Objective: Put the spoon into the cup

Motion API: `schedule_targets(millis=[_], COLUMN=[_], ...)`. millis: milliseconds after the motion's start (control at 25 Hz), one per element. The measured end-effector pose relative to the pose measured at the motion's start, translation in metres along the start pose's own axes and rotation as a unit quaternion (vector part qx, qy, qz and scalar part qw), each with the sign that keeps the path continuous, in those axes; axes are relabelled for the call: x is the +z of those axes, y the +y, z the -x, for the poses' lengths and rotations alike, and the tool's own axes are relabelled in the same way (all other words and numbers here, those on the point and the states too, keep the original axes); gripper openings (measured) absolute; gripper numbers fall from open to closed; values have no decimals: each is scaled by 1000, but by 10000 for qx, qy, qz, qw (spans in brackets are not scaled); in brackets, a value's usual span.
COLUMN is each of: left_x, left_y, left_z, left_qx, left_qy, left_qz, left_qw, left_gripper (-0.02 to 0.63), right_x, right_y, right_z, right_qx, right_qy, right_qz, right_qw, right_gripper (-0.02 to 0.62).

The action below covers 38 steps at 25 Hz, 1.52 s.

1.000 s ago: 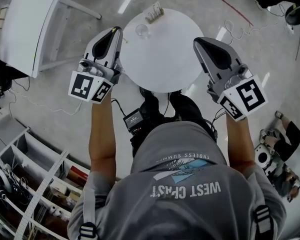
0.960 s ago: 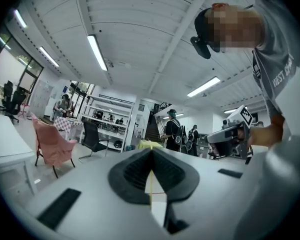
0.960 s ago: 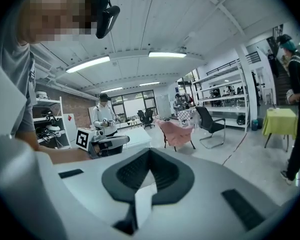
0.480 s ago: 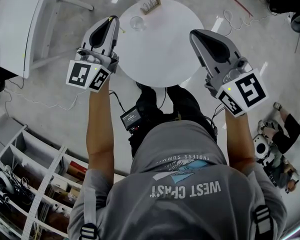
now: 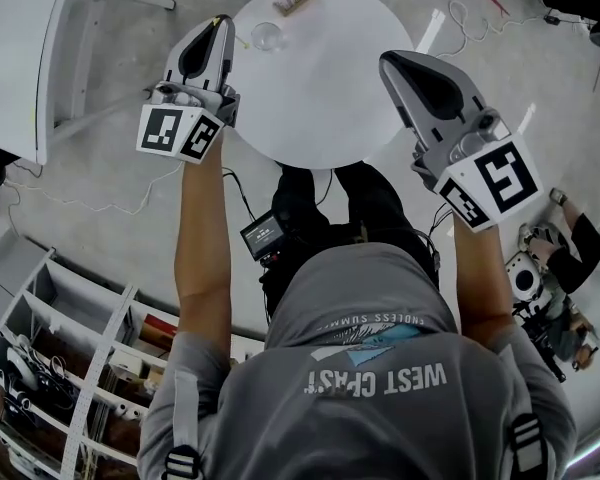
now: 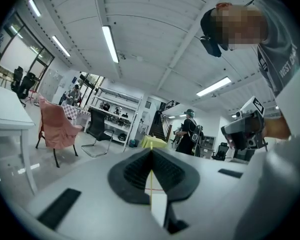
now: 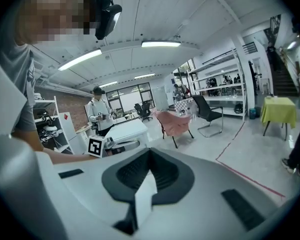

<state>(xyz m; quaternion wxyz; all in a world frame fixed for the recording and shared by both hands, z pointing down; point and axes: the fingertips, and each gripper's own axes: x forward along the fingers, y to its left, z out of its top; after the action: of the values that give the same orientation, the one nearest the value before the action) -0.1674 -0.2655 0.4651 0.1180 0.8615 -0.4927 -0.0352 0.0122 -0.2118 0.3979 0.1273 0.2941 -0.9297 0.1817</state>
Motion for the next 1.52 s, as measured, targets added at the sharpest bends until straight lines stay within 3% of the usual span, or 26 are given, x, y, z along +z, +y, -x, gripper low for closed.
schedule_targets(millis=[1120,1520], left_x=[-64,-81], left_y=[35,34], left_z=[-16,-19], left_qx=[308,295], left_qy=[-10,261], left_qz=[553,692], left_qw=[9980,9968], left_gripper=[3,3], right_x=[-26,-25], right_y=[2,3], right_z=[-10,-4], right_qx=[4,-30], right_qy=[362,314], right_qz=[-142,-116], right_qw=[9992,9994], right_gripper=[2,2])
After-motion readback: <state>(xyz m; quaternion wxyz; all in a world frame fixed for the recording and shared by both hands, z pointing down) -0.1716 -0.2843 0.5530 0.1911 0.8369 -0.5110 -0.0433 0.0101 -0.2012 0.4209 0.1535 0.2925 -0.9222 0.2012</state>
